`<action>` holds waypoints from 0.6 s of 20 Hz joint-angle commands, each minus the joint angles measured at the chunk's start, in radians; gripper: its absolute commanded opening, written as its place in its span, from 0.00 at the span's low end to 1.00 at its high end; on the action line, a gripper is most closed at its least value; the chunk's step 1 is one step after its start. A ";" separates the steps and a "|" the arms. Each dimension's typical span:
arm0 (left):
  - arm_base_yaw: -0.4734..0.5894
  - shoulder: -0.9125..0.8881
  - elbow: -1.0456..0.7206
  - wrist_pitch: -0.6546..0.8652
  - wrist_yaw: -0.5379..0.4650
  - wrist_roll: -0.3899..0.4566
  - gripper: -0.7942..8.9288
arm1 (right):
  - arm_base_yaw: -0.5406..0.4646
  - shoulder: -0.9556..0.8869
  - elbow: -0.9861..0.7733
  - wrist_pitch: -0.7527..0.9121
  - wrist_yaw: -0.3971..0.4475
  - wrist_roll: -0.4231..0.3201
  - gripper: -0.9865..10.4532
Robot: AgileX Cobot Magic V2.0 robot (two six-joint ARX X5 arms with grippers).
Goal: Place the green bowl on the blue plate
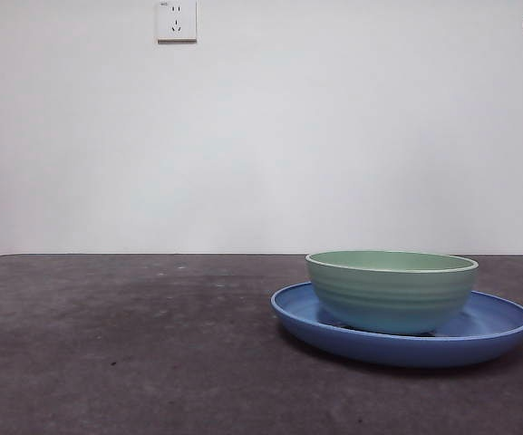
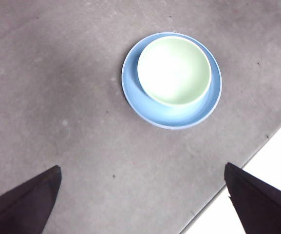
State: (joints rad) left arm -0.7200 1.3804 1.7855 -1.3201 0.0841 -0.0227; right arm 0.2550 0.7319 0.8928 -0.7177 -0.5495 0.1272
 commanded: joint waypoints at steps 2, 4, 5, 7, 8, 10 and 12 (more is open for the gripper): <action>0.005 -0.216 -0.255 0.123 0.003 -0.004 0.69 | 0.005 0.005 0.016 0.006 -0.001 -0.005 0.57; 0.006 -0.343 -0.393 0.193 0.003 -0.042 0.69 | 0.005 0.005 0.016 0.006 -0.001 -0.005 0.57; 0.006 -0.399 -0.452 0.220 0.003 -0.064 0.69 | 0.005 0.005 0.016 0.006 -0.001 -0.005 0.57; 0.006 -0.507 -0.559 0.278 0.003 -0.108 0.69 | 0.005 0.005 0.016 0.006 -0.001 -0.005 0.57; 0.006 -0.555 -0.605 0.308 0.003 -0.125 0.69 | 0.005 0.005 0.016 0.006 -0.001 -0.005 0.57; 0.006 -0.631 -0.672 0.353 0.003 -0.154 0.69 | 0.005 0.005 0.016 0.006 -0.001 -0.005 0.57; 0.006 -0.679 -0.705 0.368 0.003 -0.156 0.69 | 0.005 0.005 0.016 0.006 -0.001 -0.005 0.57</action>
State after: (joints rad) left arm -0.7090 0.6914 1.0740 -0.9684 0.0841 -0.1654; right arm 0.2550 0.7319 0.8928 -0.7177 -0.5495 0.1272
